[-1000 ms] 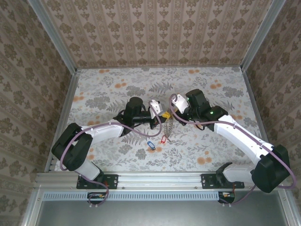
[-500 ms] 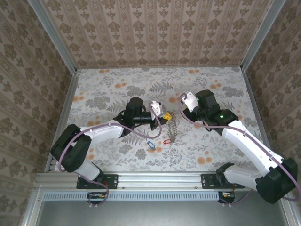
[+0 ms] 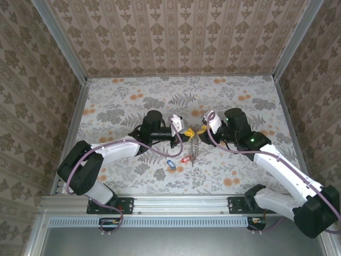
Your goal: Put the keys on the keyring
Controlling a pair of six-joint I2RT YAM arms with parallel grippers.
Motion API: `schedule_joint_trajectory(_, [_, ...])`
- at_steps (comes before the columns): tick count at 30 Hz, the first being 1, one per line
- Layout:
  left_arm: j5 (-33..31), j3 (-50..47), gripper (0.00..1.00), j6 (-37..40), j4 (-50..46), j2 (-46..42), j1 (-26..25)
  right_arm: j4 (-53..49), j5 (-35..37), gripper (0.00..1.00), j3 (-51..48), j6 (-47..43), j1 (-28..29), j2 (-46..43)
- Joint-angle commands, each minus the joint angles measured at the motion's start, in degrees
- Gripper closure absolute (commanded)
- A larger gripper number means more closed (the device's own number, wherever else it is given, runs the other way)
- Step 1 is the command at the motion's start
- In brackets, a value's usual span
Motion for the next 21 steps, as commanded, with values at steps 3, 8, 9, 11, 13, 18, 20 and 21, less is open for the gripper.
schedule_joint_trajectory(3, [3.05, 2.66, 1.0, 0.44, 1.13, -1.48, -0.16, 3.12, -5.31, 0.67, 1.21, -5.88, -0.14, 1.94])
schedule_joint_trajectory(8, [2.99, 2.88, 1.0, -0.07, 1.53, -1.65, -0.07, 2.22, -6.6, 0.76, 1.65, -9.89, -0.14, 4.05])
schedule_joint_trajectory(9, [3.07, 2.9, 1.0, -0.16, 1.53, -1.7, -0.09, 2.28, -6.16, 0.77, 1.51, -10.12, -0.14, 4.41])
schedule_joint_trajectory(11, [2.97, 2.72, 1.0, -0.25, 1.85, -1.84, -0.06, 2.88, -4.82, 0.84, 0.8, -9.72, -0.14, 4.94])
schedule_joint_trajectory(13, [3.02, 2.52, 1.0, -0.49, 2.38, -1.94, -0.03, 2.82, -4.22, 0.86, 0.22, -9.68, -0.22, 5.31])
schedule_joint_trajectory(18, [3.05, 2.1, 1.0, -0.95, 2.93, -2.09, 0.19, 1.13, -4.26, 0.86, -1.17, -10.29, -0.31, 5.3])
schedule_joint_trajectory(20, [2.75, 1.94, 1.0, -0.98, 3.09, -2.27, 0.28, 0.86, -3.79, 0.86, -2.29, -10.77, -0.31, 4.64])
schedule_joint_trajectory(21, [2.71, 1.86, 1.0, -1.06, 3.24, -2.29, 0.28, 0.62, -3.36, 0.85, -2.75, -11.2, -0.31, 4.29])
